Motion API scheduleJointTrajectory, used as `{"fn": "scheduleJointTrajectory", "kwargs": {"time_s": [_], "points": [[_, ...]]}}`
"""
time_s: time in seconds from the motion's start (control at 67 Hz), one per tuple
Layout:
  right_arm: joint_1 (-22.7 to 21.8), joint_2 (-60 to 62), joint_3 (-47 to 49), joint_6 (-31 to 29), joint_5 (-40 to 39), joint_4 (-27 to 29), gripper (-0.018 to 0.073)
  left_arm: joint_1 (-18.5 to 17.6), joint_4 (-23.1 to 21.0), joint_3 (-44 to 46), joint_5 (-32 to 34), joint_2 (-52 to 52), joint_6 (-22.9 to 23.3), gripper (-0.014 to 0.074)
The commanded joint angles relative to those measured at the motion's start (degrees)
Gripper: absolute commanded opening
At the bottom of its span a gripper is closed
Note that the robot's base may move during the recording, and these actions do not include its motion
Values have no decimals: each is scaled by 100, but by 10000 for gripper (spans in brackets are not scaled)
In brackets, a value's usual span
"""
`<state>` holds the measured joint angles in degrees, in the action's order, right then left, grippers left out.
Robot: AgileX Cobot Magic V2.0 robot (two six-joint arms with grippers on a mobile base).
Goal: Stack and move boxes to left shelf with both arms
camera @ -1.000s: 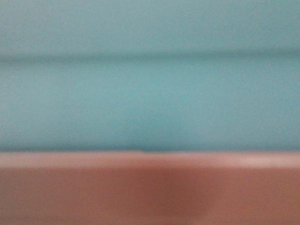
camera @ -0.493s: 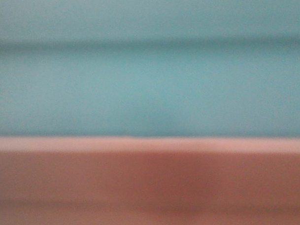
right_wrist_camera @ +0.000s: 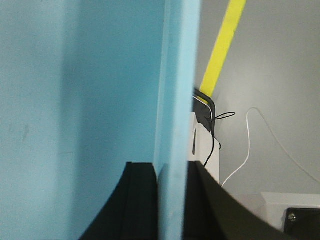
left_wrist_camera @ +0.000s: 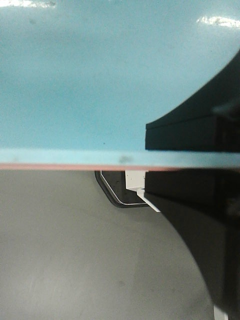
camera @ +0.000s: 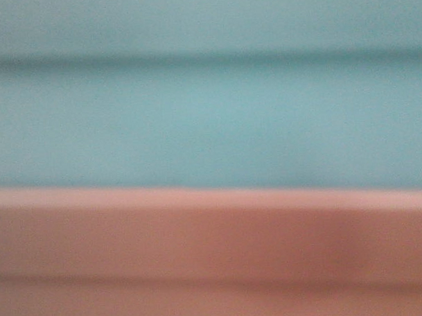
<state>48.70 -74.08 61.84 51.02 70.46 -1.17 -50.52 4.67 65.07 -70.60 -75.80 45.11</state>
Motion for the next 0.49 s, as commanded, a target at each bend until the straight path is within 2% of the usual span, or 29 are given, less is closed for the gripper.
{"fn": "scheduleJointTrajectory", "kwargs": {"time_s": [0.0,0.478], "points": [[13,192,167,-55,269,-111,56,-33,131,201,-584,203,24,-4],[13,192,167,-55,308,-111,56,-33,107,201,-584,203,24,-4]]}}
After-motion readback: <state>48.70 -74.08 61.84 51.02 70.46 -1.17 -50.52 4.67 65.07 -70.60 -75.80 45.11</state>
